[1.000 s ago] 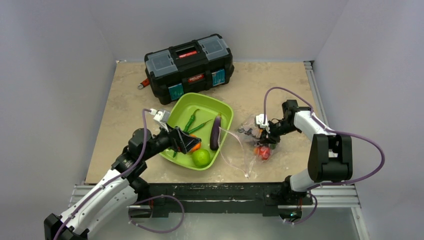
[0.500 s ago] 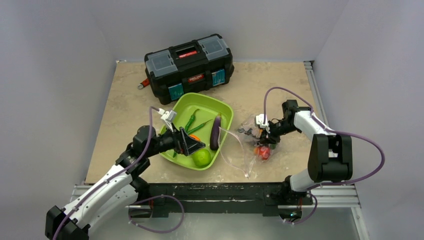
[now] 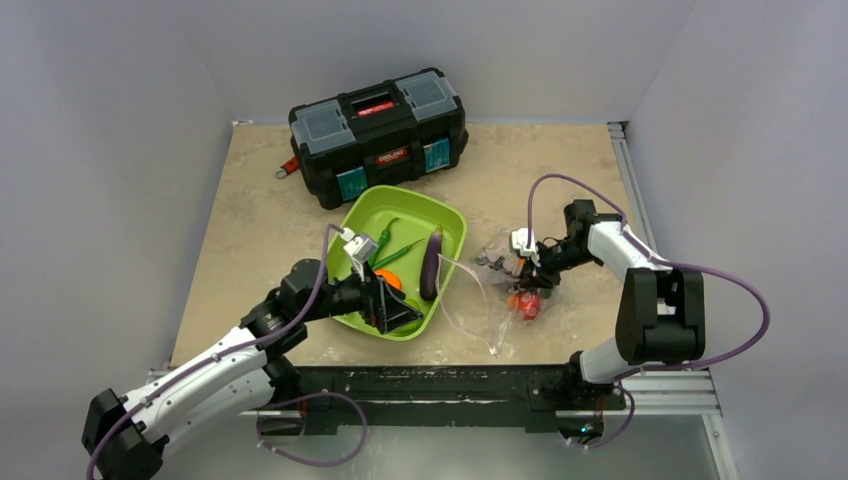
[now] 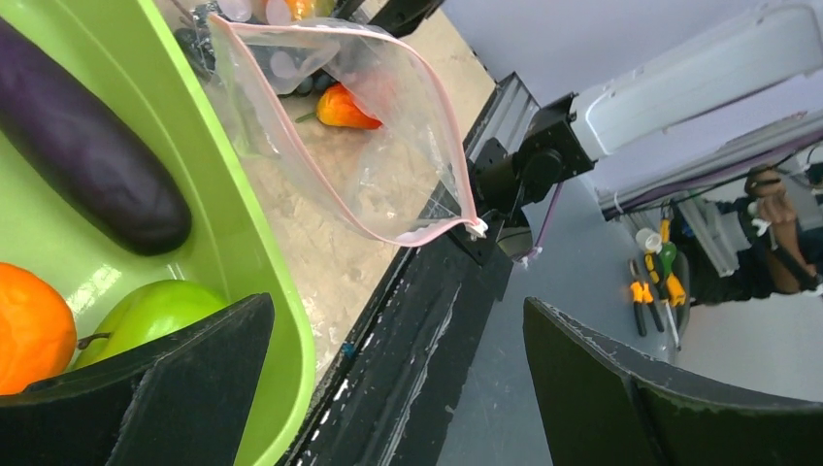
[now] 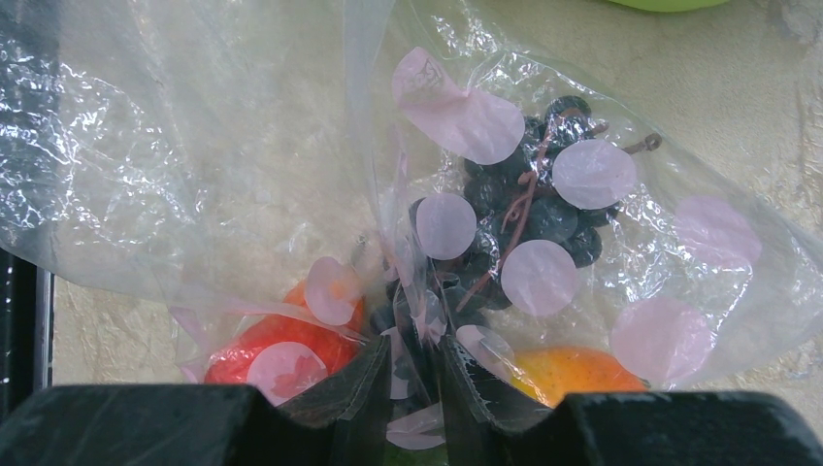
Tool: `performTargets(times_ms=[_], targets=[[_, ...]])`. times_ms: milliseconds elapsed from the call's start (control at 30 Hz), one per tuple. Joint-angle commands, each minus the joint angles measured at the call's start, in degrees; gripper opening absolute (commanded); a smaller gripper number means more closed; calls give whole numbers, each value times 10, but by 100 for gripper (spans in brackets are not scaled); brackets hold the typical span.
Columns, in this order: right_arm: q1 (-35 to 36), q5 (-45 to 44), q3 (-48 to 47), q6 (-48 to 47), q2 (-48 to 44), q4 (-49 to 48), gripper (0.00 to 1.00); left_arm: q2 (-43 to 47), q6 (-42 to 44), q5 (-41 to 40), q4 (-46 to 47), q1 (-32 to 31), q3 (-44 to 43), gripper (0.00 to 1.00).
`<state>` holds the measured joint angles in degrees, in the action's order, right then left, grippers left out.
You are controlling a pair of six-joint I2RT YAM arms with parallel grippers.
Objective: Open the zip-top bag and remove the fake food
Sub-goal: Pick up the fake fruit from the zipper food storage bag.
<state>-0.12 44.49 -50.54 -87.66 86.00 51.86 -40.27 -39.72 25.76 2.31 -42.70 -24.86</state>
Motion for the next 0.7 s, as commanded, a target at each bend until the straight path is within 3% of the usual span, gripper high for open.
performTargets(times_ms=[0,467,667], targets=[[-4,2,-19,-7,5,10,26,2,57,-15,30,-21,-14,100],[-4,2,-18,-8,6,11,27,1,72,15,98,-29,13,99],[-3,2,-19,-8,7,12,28,-9,100,5,96,-63,2,99]])
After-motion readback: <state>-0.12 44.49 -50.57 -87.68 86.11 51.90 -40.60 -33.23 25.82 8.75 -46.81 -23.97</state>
